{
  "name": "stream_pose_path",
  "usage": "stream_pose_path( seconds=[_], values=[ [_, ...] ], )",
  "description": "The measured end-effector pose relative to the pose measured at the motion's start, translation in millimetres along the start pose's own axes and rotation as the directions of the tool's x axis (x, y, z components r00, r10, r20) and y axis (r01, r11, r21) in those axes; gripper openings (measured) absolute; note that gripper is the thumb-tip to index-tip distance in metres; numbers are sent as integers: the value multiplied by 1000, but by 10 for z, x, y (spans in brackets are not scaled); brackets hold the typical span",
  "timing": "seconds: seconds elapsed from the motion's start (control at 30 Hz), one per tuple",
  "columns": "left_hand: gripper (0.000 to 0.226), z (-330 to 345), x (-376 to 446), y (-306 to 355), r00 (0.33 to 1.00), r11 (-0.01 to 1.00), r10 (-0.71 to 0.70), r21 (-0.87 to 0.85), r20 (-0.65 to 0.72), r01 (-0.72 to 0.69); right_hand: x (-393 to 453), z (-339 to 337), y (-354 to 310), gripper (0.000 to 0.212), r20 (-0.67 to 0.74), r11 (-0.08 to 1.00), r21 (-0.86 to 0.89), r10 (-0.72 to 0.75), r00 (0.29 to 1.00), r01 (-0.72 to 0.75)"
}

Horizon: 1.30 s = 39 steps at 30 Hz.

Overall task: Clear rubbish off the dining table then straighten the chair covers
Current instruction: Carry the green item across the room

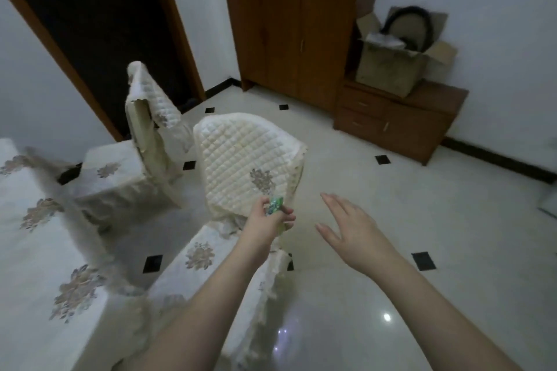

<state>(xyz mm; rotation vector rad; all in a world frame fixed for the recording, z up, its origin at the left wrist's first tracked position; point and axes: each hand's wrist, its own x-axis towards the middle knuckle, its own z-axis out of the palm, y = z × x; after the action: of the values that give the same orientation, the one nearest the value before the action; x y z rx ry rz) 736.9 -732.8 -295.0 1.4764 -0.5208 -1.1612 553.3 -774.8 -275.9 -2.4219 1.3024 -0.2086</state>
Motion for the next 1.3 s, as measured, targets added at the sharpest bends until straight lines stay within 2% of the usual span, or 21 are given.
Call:
stream_pose_path(
  seconds=[0.07, 0.13, 0.3, 0.37, 0.5, 0.67, 0.8, 0.9, 1.1, 1.3],
  values=[
    [46, 322, 18, -10, 998, 1000, 4, -25, 64, -2, -104, -144, 298, 65, -19, 998, -9, 55, 998, -55],
    [50, 609, 38, 16, 989, 1000, 12, 20, 147, -15, -171, -259, 565, 66, -41, 994, -3, 112, 993, -112],
    [29, 1125, 260, 108, 942, 995, -64, 92, 329, 35, -189, -445, 1018, 65, -81, 980, -4, 197, 977, -198],
    [25, 1285, 382, 141, 902, 993, -113, 16, 417, 117, -133, -484, 1157, 65, -84, 975, 2, 222, 971, -223],
    [40, 1552, 759, 181, 834, 960, -166, -109, 527, 259, 147, -512, 1458, 65, -62, 965, 6, 262, 963, -262],
    [42, 1798, 1404, 312, 837, 925, -203, -181, 508, 334, 751, -660, 1783, 65, -33, 951, -36, 306, 952, -307],
    [32, 1942, 1855, 505, 836, 938, -186, -160, 516, 307, 1223, -907, 1969, 65, -81, 951, -40, 302, 950, -305],
    [24, 2145, 2133, 646, 827, 960, -203, -61, 524, 275, 1480, -1064, 2173, 65, -82, 940, -3, 340, 937, -341],
    [28, 2713, 2668, 782, 841, 980, -166, -6, 515, 197, 1932, -1255, 2743, 66, -69, 928, -6, 372, 926, -374],
    [23, 3364, 3259, 882, 889, 985, -106, -77, 445, 156, 2564, -1529, 3377, 65, -45, 957, 21, 290, 956, -289]
  ],
)
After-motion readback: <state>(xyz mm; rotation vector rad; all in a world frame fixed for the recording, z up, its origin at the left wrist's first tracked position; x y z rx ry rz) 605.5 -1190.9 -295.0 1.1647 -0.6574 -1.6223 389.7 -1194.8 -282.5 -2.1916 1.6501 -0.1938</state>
